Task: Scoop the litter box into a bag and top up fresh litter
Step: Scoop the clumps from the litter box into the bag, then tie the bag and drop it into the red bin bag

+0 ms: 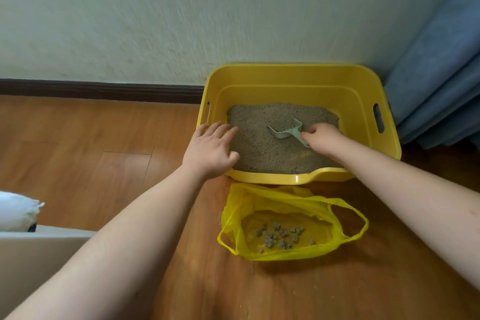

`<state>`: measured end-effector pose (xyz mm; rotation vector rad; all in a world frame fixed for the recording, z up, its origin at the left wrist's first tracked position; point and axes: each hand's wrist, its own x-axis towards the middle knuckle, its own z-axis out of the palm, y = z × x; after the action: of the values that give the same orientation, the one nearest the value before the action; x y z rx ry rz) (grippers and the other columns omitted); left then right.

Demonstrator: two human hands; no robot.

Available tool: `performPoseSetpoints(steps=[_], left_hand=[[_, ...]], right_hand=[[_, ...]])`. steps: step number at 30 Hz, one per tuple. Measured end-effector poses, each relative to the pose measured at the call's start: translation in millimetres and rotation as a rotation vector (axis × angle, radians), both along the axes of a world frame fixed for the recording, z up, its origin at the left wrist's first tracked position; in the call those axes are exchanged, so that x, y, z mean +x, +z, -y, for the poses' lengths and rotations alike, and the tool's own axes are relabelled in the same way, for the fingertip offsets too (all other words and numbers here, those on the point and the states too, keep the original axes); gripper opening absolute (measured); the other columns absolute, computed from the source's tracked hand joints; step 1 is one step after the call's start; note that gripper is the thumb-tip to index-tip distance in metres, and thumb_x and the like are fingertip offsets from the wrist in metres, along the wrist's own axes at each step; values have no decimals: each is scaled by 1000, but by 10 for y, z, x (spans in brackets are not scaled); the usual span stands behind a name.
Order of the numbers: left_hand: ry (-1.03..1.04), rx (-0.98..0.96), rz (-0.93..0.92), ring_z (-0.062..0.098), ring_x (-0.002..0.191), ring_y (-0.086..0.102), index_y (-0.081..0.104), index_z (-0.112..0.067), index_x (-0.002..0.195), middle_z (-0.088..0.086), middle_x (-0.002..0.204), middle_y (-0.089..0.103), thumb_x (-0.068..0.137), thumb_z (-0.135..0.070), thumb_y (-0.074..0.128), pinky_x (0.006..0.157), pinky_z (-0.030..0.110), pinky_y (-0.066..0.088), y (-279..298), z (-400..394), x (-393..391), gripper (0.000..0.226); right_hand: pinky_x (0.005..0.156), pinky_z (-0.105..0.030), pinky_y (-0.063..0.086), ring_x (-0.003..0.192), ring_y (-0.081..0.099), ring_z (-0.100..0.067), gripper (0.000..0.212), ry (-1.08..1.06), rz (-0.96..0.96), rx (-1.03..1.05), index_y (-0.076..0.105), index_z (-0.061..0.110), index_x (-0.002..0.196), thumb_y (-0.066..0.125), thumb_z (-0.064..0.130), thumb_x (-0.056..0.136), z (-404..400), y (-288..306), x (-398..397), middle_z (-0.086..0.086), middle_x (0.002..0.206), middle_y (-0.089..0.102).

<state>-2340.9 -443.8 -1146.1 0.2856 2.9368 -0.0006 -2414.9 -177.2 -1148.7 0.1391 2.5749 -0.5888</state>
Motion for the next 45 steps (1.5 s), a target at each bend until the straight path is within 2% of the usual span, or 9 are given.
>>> performPoseSetpoints(steps=[8, 14, 20, 24, 27, 30, 33, 39, 45], left_hand=[[-103, -33, -38, 22, 150, 8, 29, -29, 151, 5, 159, 26, 90, -45, 22, 120, 43, 3, -12, 5, 17, 64], [-318, 23, -256, 28, 140, 36, 51, -12, 137, 11, 142, 52, 93, -32, 33, 113, 43, 26, 67, -94, 188, 51], [-770, 100, -176, 26, 139, 38, 40, -14, 146, 9, 146, 48, 96, -39, 40, 111, 41, 30, -39, -352, 683, 56], [-1129, -21, -11, 28, 129, 49, 55, -16, 135, 9, 136, 57, 91, -59, 38, 103, 48, 40, -176, -374, 975, 64], [-1092, -232, 124, 31, 132, 43, 54, -18, 134, 7, 141, 50, 80, -73, 41, 92, 54, 43, -287, -253, 1050, 78], [-937, -390, 278, 31, 140, 28, 53, -21, 129, 7, 148, 37, 83, -60, 51, 86, 48, 47, -388, -128, 1146, 60], [-765, -366, 299, 27, 135, 34, 58, -24, 117, 7, 142, 41, 99, -36, 41, 75, 37, 50, -348, -56, 1353, 27], [-660, -48, 89, 32, 85, 63, 62, -10, 77, 13, 91, 64, 82, -13, 71, 49, 36, 48, 163, -124, 1835, 11], [-710, -172, 9, 27, 86, 62, 67, -17, 79, 8, 99, 64, 76, -10, 64, 58, 34, 44, 1153, -324, 2014, 9]], right_hand=[[92, -37, 42, 106, 55, -19, 26, 558, -479, 39, 63, 22, 116, 45, 27, 98, -182, 403, 671, 2, 112, 64], [75, -34, 46, 90, 55, -19, 21, 584, -439, -42, 66, 22, 99, 47, 29, 95, -348, 320, 1410, 3, 91, 63], [69, -37, 47, 85, 58, -26, 11, 879, -553, 318, 66, 15, 89, 64, 22, 82, -614, -71, 1753, -5, 91, 63], [94, -42, 43, 119, 49, -35, 50, 785, -387, 464, 50, 12, 131, 62, 27, 85, -745, -322, 1777, -18, 133, 50], [95, -40, 39, 119, 48, -32, 67, 570, -218, 566, 22, 15, 148, 52, 40, 93, -807, -456, 1708, -14, 135, 47], [80, -38, 45, 104, 60, -32, 39, 404, -188, 464, 44, 12, 129, 48, 35, 97, -837, -483, 1663, -10, 116, 61], [64, -37, 39, 92, 63, -37, 26, 344, -136, 342, 53, 11, 106, 44, 35, 99, -841, -375, 1803, -14, 102, 65], [59, -34, 34, 79, 58, -37, 29, 189, -51, 100, 49, 16, 82, 48, 41, 96, -699, 198, 2241, -7, 72, 54], [75, -39, 42, 93, 57, -34, 20, 180, -97, -23, 61, 13, 99, 49, 28, 96, -387, 1108, 2677, -11, 96, 66]])
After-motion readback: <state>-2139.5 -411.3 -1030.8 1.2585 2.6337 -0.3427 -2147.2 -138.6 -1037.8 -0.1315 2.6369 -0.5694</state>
